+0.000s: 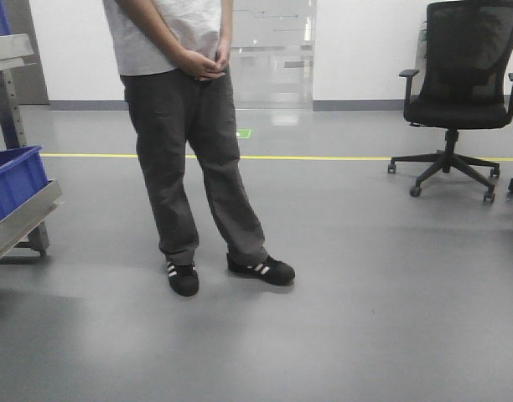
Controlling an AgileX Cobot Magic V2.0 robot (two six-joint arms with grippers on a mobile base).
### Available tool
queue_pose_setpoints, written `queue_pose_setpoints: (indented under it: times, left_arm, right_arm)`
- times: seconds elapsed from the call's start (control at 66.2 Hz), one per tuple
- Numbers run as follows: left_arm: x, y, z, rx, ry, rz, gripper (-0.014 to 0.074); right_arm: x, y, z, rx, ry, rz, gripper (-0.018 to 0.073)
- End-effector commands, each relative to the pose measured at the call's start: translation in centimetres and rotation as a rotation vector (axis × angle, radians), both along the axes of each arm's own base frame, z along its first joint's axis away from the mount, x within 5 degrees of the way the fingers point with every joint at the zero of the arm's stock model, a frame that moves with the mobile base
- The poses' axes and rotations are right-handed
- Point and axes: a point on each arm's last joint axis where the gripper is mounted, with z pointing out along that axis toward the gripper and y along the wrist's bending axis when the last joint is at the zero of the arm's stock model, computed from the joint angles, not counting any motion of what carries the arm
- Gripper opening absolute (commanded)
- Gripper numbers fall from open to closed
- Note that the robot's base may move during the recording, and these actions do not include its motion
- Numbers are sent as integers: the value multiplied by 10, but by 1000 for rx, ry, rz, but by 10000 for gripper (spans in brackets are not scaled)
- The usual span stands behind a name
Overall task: Fetch blue bin and place on conveyor start
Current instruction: 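Hold the bin with both grippers while the base turns away from the rack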
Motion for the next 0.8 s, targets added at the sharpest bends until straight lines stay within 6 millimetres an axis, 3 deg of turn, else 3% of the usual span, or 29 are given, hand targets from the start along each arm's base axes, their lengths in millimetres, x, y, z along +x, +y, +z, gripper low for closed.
queue_pose_setpoints:
  times: [0.0,0.786]
  left_arm:
    - [-7,2,13,-14,-65,-18,-111]
    - [-7,2,13,-14,-65,-18,-111]
  right_arm:
    - [-1,-3,6,-30,-47,-4,-153]
    - [-1,-3,6,-30,-47,-4,-153]
